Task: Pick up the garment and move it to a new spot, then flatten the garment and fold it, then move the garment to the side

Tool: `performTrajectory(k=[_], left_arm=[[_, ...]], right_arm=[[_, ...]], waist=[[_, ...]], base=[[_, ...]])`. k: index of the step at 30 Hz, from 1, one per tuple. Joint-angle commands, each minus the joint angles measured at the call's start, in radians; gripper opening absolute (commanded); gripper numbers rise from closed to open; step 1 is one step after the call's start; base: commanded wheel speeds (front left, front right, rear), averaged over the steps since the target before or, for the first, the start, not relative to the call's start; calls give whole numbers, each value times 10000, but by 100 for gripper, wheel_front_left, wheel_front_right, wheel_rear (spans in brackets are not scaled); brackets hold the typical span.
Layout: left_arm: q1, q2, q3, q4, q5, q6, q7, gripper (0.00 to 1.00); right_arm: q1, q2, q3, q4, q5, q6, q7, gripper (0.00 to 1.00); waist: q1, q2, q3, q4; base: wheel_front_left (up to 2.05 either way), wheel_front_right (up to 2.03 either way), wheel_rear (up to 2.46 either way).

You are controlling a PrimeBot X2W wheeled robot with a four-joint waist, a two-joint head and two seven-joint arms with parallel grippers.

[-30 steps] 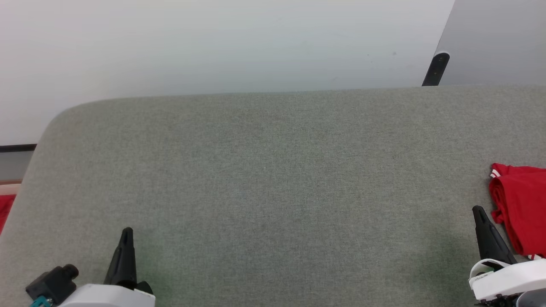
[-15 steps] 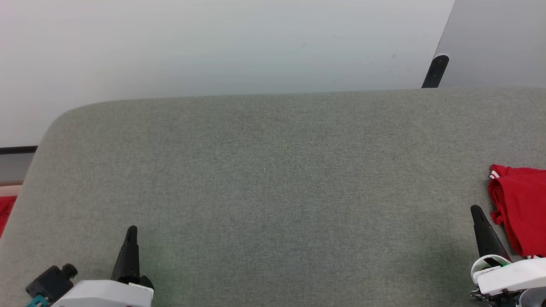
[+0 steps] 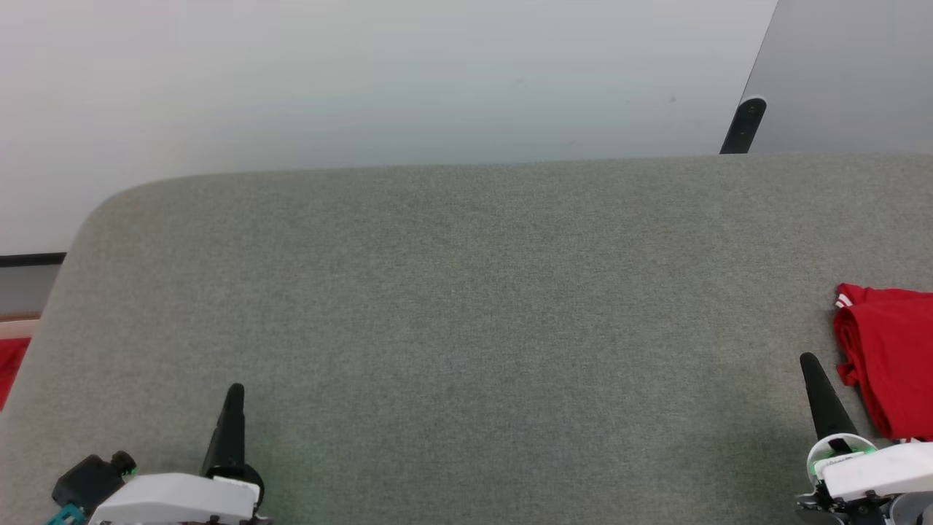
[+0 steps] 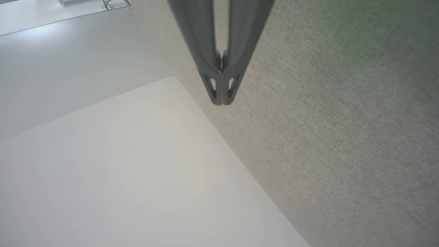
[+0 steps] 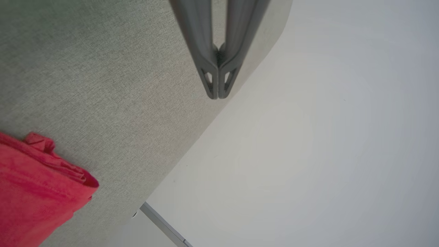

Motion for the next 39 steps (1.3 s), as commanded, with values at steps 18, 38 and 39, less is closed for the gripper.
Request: performTrajectory(k=[18,38,39], left_arm=[[-389,-164,108,102,-1827,-124,528,0],[-556,-341,162,275,-3432,-160,998,0],[-564,-351,164,284,-3505,-158,1026,0]], right_arm=[[-320,178,-126,268,1837,-8,242,0],[-419,348,-199,585,3414,-10,447,0],[-419,356,-200,599,3465,-10,448,0]], waist=[[0,0,-90,5],[0,0,-188,10],[0,0,-193,10]], base=[[0,0,0],[0,0,0],[0,0,0]])
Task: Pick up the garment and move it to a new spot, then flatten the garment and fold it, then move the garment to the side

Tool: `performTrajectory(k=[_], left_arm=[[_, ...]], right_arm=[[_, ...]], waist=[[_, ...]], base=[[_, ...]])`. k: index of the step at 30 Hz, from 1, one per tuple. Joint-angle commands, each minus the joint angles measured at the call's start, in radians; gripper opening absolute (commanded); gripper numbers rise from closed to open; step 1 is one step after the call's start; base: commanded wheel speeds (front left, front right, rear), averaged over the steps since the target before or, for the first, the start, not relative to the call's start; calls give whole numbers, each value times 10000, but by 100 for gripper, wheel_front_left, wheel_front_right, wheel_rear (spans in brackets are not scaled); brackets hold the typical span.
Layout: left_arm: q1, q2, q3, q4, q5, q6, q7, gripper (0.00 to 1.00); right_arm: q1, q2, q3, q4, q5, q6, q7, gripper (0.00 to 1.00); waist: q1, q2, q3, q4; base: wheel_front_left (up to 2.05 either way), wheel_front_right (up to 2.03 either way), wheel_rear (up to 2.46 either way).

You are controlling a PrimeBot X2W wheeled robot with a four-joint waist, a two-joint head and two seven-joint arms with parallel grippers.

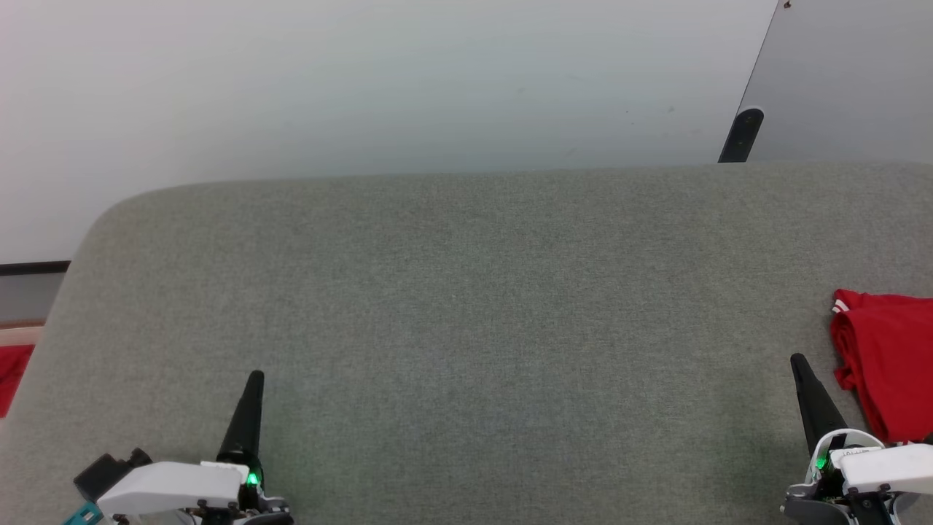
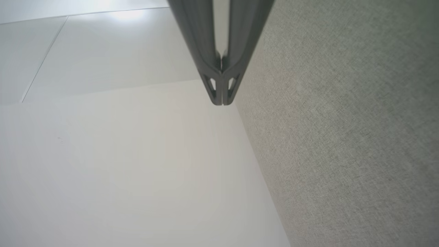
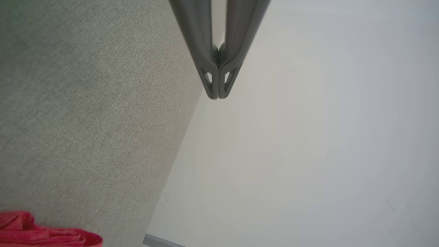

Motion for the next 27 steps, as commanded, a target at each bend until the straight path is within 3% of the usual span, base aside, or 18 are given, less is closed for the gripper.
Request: performTrajectory(k=[1,27], left_arm=[[-127,1,40,-21,-178,-35,46,0],[-297,-198,97,176,-1874,-90,558,0]], right_arm=[[-140,19,-39,5,124,-10,20,0],[-266,204,-111,342,1834,-12,247,0]], waist=[[0,-1,-3,0],[0,-1,-131,6]], base=[[0,0,0],[0,0,0]])
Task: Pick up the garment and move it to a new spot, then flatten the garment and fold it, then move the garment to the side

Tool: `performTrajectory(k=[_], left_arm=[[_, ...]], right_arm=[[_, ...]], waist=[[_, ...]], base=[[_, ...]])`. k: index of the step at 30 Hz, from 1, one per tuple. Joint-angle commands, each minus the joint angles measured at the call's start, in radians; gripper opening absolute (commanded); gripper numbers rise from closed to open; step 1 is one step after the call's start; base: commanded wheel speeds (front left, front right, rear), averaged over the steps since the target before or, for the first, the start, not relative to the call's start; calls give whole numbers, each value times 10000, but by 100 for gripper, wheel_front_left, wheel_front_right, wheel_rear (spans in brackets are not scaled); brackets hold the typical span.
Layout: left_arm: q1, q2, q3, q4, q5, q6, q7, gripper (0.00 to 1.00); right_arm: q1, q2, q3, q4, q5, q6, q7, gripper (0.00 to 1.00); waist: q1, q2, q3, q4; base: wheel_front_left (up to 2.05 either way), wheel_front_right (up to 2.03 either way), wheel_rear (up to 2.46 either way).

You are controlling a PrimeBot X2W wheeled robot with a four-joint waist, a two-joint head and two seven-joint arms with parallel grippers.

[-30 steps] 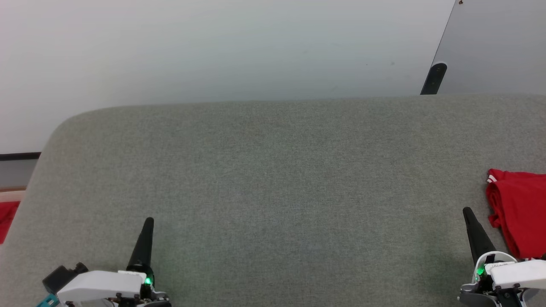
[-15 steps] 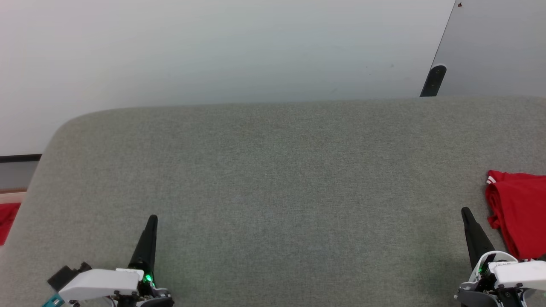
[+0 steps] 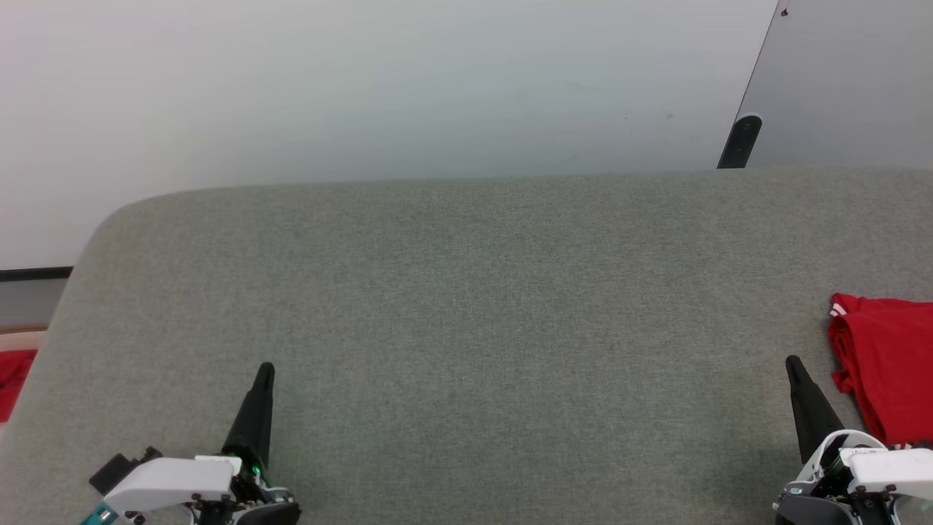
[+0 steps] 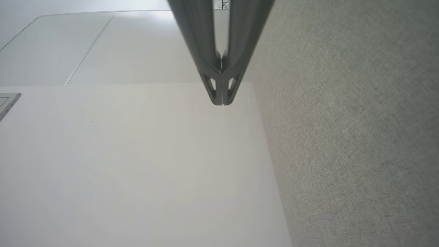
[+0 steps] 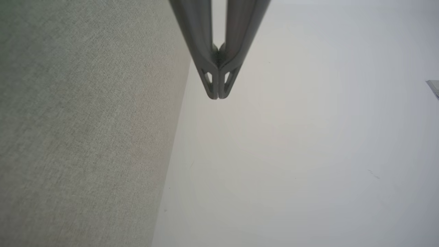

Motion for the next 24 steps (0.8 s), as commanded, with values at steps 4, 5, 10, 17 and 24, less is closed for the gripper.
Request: performTrajectory(k=[4,5,10,17,24], left_arm=[[-117,-54,42,46,-375,-63,120,0],[-115,-49,41,46,-363,-64,124,0],[-110,-45,40,46,-362,-64,119,0],[-109,-45,40,43,-363,-64,118,0],[-109,-45,39,43,-364,-64,118,0]], right_arm=[[-177,69,-29,74,421,-10,65,0],[-171,67,-27,72,413,-10,54,0],[-118,63,-26,71,396,-10,54,0],[-118,63,-24,71,396,-10,54,0],[-118,61,-23,71,397,-10,53,0]], waist=[[0,0,-25,2],[0,0,-26,2],[0,0,-26,2],[0,0,-26,2],[0,0,-26,2]], base=[[0,0,0],[0,0,0],[0,0,0],[0,0,0],[0,0,0]])
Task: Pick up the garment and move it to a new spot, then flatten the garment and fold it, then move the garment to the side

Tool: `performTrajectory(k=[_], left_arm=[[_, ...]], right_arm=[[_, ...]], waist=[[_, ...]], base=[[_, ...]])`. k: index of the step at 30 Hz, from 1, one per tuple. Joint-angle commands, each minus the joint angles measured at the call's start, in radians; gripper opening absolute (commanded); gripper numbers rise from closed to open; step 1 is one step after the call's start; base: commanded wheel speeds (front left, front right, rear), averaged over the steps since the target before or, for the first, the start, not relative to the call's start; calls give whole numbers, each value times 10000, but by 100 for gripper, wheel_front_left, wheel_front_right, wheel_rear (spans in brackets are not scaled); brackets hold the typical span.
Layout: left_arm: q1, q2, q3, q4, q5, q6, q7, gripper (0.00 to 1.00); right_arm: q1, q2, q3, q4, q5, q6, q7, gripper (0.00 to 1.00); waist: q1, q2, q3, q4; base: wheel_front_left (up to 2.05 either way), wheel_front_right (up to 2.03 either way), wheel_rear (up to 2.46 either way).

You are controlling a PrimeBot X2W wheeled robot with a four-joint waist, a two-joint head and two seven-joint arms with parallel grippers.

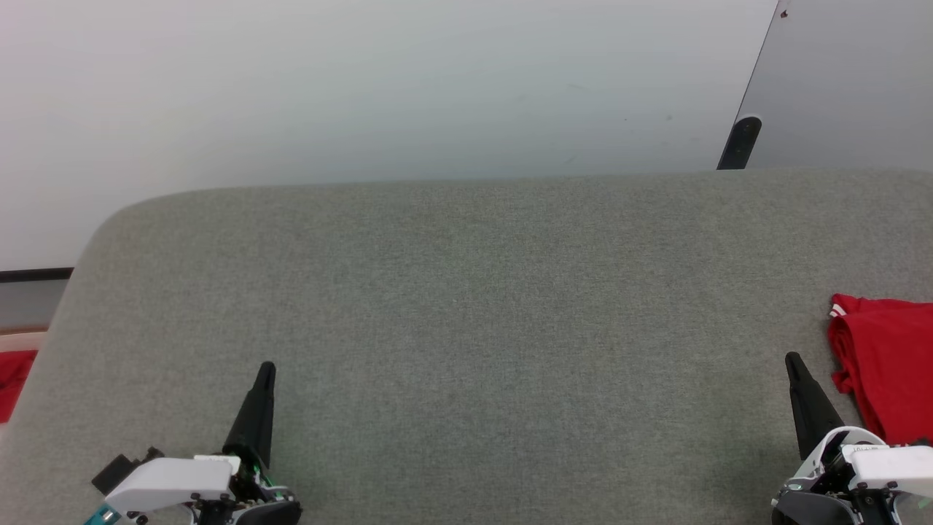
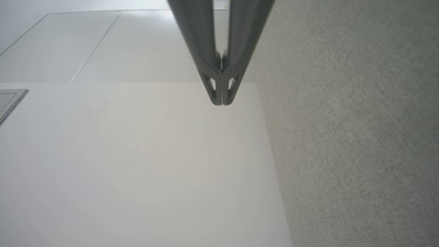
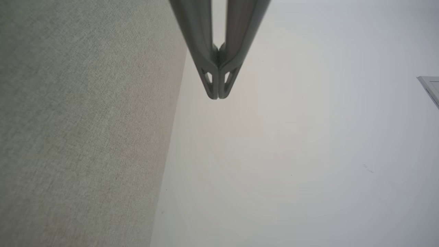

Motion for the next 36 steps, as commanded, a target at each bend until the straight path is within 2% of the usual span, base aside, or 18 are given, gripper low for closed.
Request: performTrajectory(k=[1,36], left_arm=[[-85,-3,27,10,-30,-58,20,0],[-85,-3,24,7,-32,-58,17,0]], right_arm=[[-30,29,0,7,32,-10,9,0],[-29,28,9,7,38,-10,3,0]], waist=[[0,0,0,0],[0,0,0,0]], base=[[0,0,0],[0,0,0]])
